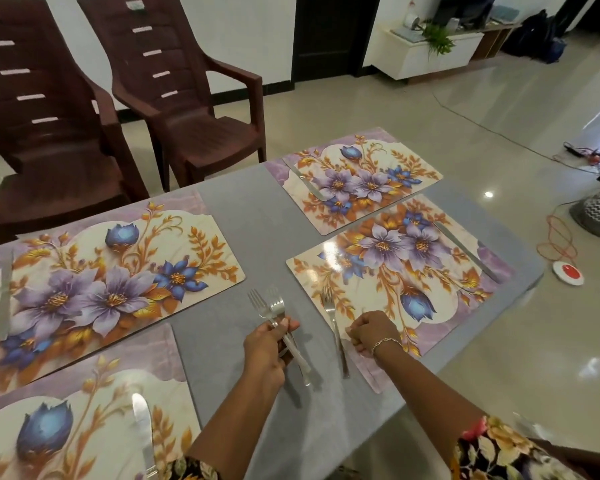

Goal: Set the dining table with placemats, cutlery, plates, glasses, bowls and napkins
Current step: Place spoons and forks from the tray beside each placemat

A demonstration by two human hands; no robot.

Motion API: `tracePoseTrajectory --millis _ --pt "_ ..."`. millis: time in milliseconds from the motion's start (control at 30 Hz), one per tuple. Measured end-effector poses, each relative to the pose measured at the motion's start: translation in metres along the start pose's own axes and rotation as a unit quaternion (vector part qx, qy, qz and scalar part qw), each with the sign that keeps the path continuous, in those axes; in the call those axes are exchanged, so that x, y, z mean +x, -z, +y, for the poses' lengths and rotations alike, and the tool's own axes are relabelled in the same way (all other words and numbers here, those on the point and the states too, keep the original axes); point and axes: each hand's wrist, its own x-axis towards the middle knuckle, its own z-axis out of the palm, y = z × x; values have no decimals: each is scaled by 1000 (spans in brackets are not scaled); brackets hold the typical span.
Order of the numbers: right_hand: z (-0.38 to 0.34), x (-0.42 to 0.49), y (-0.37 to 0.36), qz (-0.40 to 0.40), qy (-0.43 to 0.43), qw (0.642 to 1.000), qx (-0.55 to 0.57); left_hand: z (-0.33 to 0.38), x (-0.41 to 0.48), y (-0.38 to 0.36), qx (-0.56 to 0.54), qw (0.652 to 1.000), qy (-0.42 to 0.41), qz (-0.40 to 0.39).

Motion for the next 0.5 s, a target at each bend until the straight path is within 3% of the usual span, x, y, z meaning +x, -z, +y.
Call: tracePoseTrajectory --millis 133,233,500 --pt "-3 -4 2 38 93 989 -111 -4 2 -2 -5 1000 -2 7" --pt "-1 -10 -6 23 164 972 -165 -7 3 -5 -10 1000 -3 21" --pt "1 1 -2 0 203 958 -203 -10 2 -14 -12 999 -9 35"
